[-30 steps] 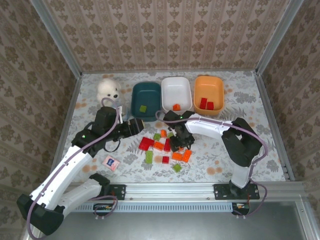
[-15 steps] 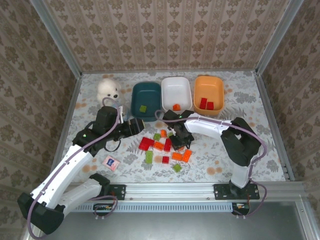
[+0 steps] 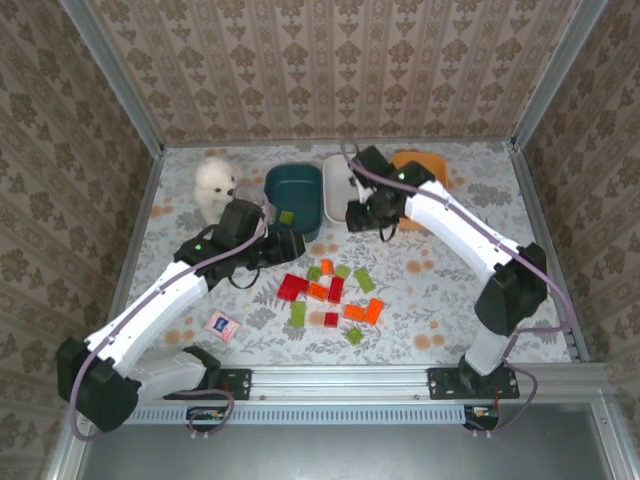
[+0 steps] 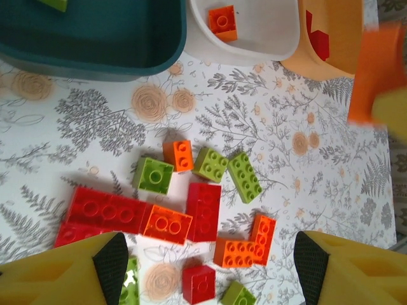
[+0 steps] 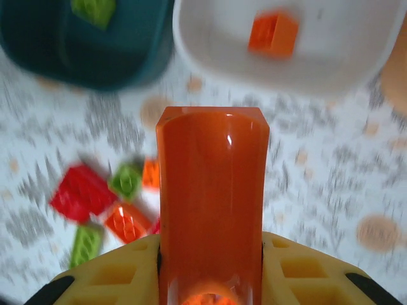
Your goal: Sort the legos into containers by color
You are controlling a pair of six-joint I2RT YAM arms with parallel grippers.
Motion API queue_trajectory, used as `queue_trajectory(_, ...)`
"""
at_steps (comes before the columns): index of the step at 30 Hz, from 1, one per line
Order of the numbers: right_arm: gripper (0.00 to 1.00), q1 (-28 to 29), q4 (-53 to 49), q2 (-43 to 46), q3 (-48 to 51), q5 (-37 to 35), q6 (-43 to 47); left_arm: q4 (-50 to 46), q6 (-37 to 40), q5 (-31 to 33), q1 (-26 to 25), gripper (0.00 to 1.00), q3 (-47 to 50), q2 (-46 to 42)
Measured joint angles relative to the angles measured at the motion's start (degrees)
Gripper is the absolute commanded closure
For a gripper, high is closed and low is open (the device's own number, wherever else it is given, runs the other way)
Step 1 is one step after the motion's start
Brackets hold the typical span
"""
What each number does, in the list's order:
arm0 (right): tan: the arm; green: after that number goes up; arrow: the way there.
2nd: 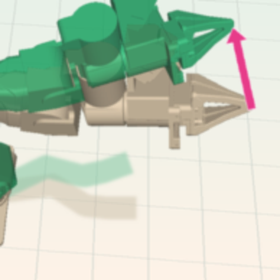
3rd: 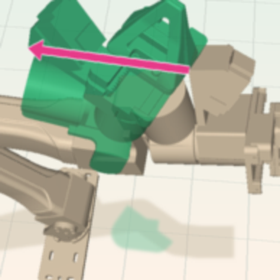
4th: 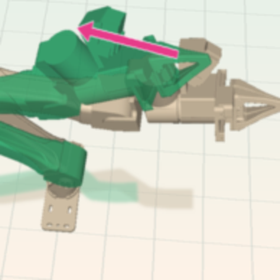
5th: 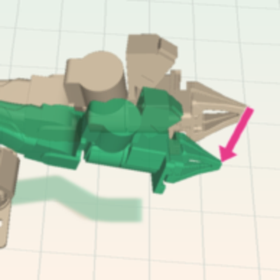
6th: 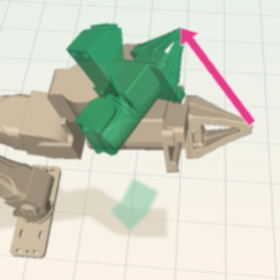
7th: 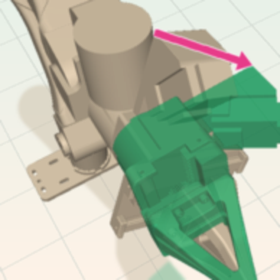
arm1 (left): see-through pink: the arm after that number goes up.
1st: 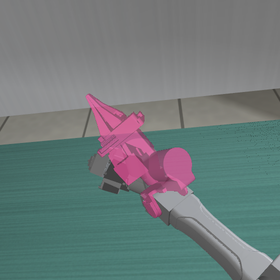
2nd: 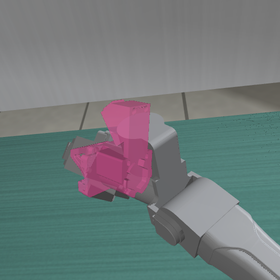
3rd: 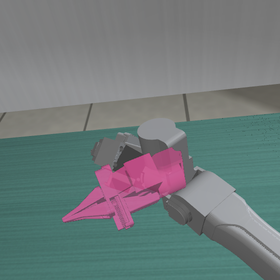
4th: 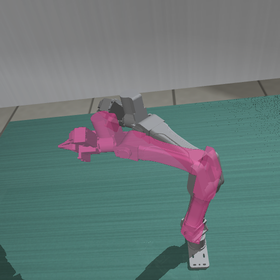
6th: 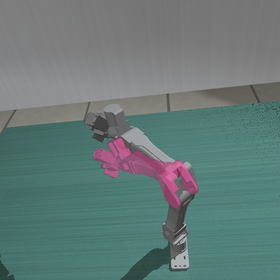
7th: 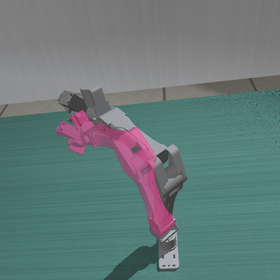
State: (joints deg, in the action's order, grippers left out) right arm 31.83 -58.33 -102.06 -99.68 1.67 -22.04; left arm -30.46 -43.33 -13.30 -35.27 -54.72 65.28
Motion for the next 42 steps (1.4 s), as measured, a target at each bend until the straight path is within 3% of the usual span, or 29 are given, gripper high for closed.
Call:
queue_trajectory(7, 0.73, -4.81, 0.44, -21.2, -19.76, 0.39, -0.02, 2.49, 0.04, 0.09, 0.0, 0.27, -2.54, 4.7)
queue_trajectory(15, 0.71, -6.49, 0.15, -34.71, -29.07, 4.66, -1.22, 3.21, 0.04, 0.9, 0.04, 0.28, -3.17, 5.11)
queue_trajectory(22, 0.69, -6.73, 0.0, -38.56, -32.46, 7.76, -3.23, 1.92, 0.87, 1.31, 0.04, 0.28, -3.17, 4.81)
queue_trajectory(34, 0.43, -6.73, -0.26, -40.17, -32.5, 8.04, -5.57, -1.29, 2.21, 1.97, 0.04, 0.28, -3.15, 2.25)
queue_trajectory(42, 0.43, -6.69, -1.31, -38.01, -33.81, 7.61, -5.14, -3.63, 2.43, 3.1, 0.07, 0.28, -3.13, 0.61)
